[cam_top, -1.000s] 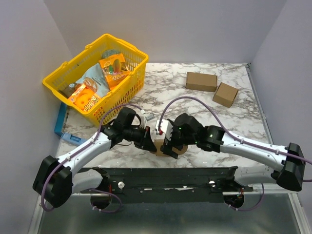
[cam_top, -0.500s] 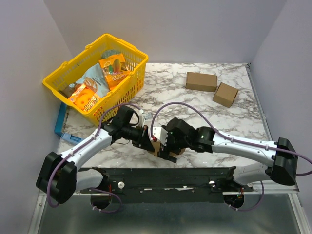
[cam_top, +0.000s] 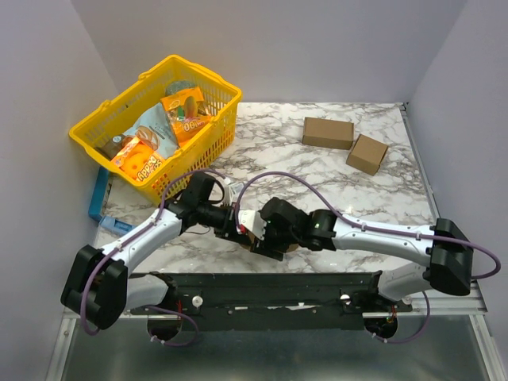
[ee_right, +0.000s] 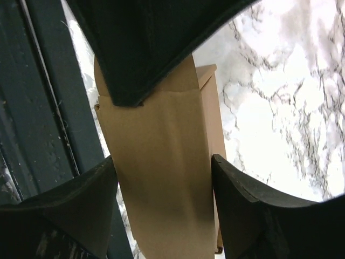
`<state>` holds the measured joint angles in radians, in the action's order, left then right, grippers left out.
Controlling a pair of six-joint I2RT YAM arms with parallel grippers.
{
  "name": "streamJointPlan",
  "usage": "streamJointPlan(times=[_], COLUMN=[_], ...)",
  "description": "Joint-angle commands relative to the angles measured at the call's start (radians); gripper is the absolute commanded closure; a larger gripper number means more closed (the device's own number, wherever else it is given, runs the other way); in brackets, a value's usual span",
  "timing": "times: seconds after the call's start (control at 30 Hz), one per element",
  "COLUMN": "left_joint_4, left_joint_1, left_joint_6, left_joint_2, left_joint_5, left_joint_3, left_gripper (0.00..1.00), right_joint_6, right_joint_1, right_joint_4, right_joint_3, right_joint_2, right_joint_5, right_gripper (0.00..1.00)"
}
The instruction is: Fold the paper box
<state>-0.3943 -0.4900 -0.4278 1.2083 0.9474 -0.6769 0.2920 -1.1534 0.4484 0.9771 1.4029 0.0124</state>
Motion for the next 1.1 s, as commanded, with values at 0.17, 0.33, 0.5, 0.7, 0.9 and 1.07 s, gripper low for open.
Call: streamJointPlan(times=[0.17, 0.33, 0.5, 0.7, 0.9, 1.07], left_joint_4=[0.175, 0.141, -0.006, 0.003, 0.031, 0.038], left_joint_1=[0.089, 0.208, 0.229, 0.229, 0.229, 0.229], left_joint_6=[-0.14, -0.109, 0.013, 0.047, 0.055, 0.078], left_joint_2=[-0.061, -0.139, -0.245, -0.387, -0.411, -0.434], left_joint_5=[0.045, -0.077, -0.323, -0.429, -0.394, -0.41], left_joint_3=[0.02, 0.01, -0.018, 0.005, 0.025, 0.031], left_gripper=[0.16, 0.04, 0.03, 0.02, 0.02, 0.02], right_joint_6=[-0.028, -0.034, -0.024, 0.021, 0.085, 0.065], right_joint_1=[-0.008, 0.038, 0.116, 0.23, 0.258, 0.279], right_joint_4=[0.013, 0.049, 0.082, 0.09, 0.177, 0.155], right_joint_3=[0.021, 0.044, 0.084, 0.167, 0.311, 0.319], right_joint_2=[0.039, 0.033, 0.045, 0.111, 0.275, 0.268], right_joint_5=[-0.072, 0.012, 0.112, 0.27, 0.316, 0.308], right_gripper=[0.48, 0.49, 0.49, 0.47, 0.46, 0.15])
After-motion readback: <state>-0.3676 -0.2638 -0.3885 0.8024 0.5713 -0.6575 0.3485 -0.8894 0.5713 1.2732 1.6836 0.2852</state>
